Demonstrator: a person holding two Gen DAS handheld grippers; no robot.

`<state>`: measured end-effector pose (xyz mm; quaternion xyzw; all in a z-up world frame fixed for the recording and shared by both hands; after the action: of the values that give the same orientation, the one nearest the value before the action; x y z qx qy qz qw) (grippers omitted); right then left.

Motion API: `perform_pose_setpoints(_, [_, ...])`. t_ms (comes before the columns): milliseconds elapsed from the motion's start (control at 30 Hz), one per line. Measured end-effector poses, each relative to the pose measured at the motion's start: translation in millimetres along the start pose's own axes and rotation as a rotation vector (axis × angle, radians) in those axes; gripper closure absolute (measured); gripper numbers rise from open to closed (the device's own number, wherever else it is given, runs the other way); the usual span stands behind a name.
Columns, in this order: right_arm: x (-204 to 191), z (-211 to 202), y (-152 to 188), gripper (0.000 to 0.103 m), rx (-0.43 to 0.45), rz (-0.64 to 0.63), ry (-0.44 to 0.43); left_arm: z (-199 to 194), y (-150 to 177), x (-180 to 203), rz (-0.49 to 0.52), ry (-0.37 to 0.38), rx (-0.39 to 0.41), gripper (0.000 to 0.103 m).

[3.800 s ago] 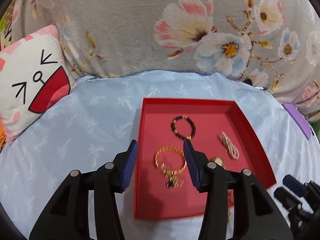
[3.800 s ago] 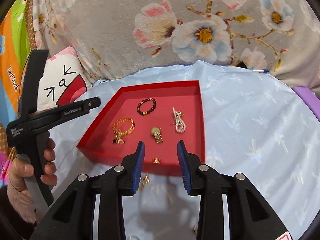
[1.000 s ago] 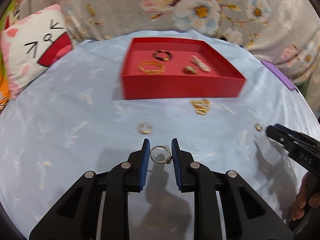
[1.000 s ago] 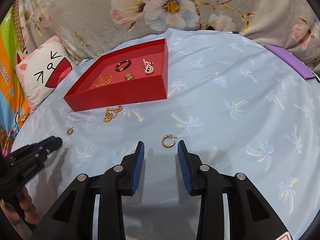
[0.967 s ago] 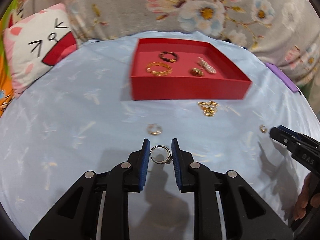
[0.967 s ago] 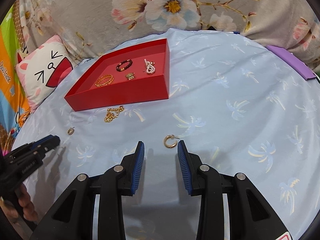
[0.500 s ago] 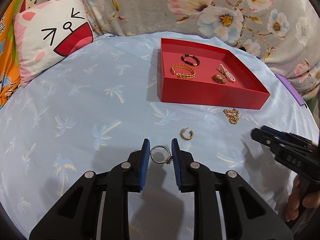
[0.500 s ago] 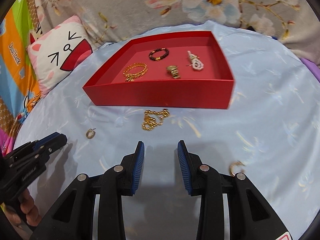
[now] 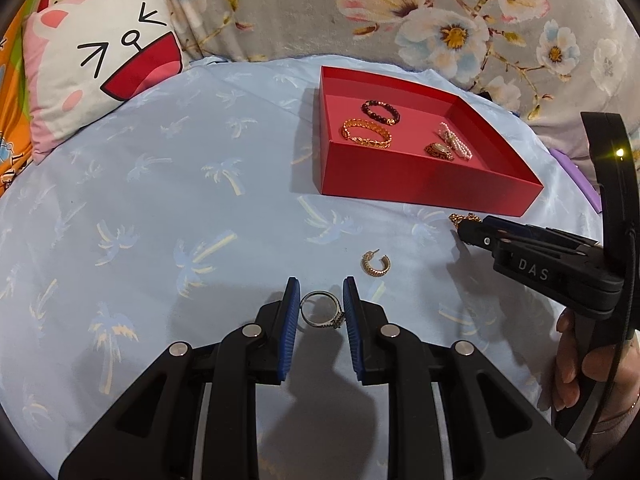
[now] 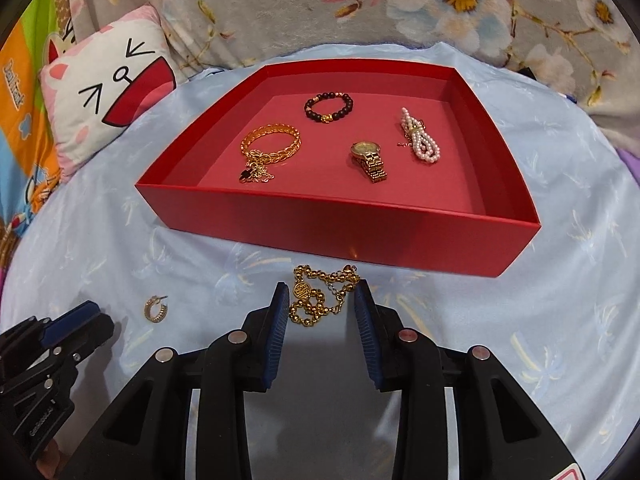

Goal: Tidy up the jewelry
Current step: 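Grasp the silver stone ring with the left tool while the right tool grasps the gold chain, then carry the ring and gold chain over the red box and open both tools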

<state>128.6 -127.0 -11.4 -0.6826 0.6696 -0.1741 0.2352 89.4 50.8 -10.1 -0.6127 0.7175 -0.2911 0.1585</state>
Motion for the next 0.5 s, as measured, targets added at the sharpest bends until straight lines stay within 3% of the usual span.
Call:
perform_pose_setpoints(67, [-2, -1, 1, 0.093, 0.0, -0.015, 0.007, 0, 0, 0, -0.001, 0.003, -0.003, 0.081])
perform_pose_setpoints(267, [5, -13, 9, 0.098, 0.012, 0.02, -0.023, 0, 0, 0, -0.001, 0.003, -0.004, 0.081])
perform_pose_setpoints(500, [21, -61, 16, 0.098, 0.098, 0.068, -0.038, -11, -3, 5, -0.001, 0.01, 0.01, 0.081])
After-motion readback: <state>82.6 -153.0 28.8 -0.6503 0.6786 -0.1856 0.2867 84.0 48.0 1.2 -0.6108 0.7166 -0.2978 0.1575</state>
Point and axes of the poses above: each gripper's, at about its wrist camera, not at the fingertips, and z roughly the way its jaws point, x to its right, y to its underside, the point moved 1 cm from there along z, roughly the way its jaws point, and after that the axes turned 5 degrees about -x, right-handed, at the moved point
